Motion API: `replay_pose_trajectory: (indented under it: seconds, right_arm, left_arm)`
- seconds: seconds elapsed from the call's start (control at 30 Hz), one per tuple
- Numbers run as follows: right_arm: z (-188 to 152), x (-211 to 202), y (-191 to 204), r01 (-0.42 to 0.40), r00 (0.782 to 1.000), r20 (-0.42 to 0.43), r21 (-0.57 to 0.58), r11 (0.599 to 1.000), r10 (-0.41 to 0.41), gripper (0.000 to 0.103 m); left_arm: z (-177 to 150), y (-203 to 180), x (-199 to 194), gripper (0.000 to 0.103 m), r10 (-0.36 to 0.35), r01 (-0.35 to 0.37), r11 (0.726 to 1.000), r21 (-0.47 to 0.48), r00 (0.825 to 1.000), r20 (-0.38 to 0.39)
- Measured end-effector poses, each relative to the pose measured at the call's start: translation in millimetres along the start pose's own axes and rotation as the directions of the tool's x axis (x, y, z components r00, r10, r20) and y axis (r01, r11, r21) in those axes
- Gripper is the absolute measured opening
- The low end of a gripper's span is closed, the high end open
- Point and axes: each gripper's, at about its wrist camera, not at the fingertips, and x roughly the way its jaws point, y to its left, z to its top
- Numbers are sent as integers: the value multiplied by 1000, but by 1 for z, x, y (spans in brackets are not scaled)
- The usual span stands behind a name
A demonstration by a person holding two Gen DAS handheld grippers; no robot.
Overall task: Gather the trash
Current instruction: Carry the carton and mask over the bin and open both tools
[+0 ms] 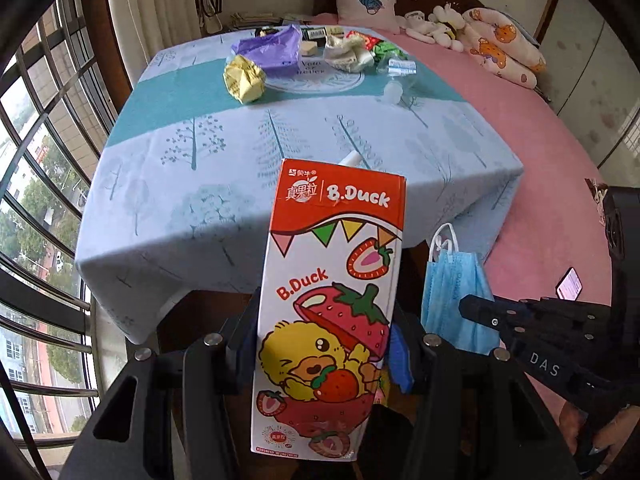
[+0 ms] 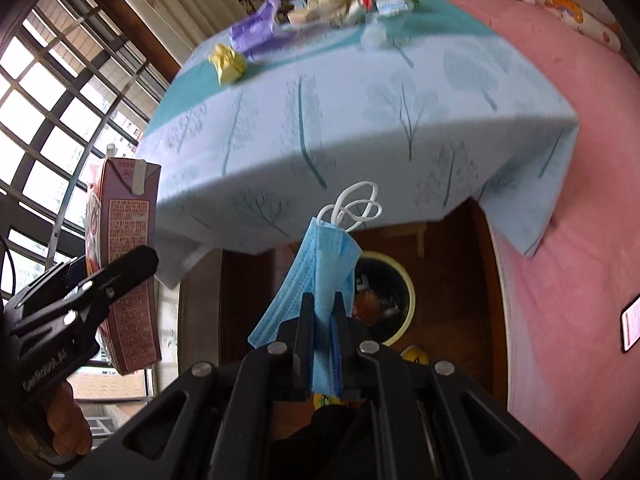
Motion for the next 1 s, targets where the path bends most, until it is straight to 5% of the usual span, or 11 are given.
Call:
replay_pose_trajectory:
  seconds: [0.3,0.67,0.9,0.97,1.0]
  right_arm:
    - [-29,103,-43,-7,992,-126,21,1000,9,6]
    - [-64,259,-97,27,983,-184,58,998,-16,7]
    - [-68,333,-119,24,978,-208,70,997,-8,10]
    - [-66,347,-125,24,977,-213,83,996,-6,11]
    - [-66,351,-126,23,977,-213,89,996,-3,15]
  left_arm:
    - [-44,-10,103,51,6,-10,999,-38,994,-108]
    - [-90,0,274,52,48,-58,997,-41,977,-210]
    - [-108,5,342,54,47,-55,998,-27,969,-241]
    - [-113,6,356,67,55,-63,998,-22,962,-266]
    - [-113,7,360,87,64,-72,997,-22,960,-273]
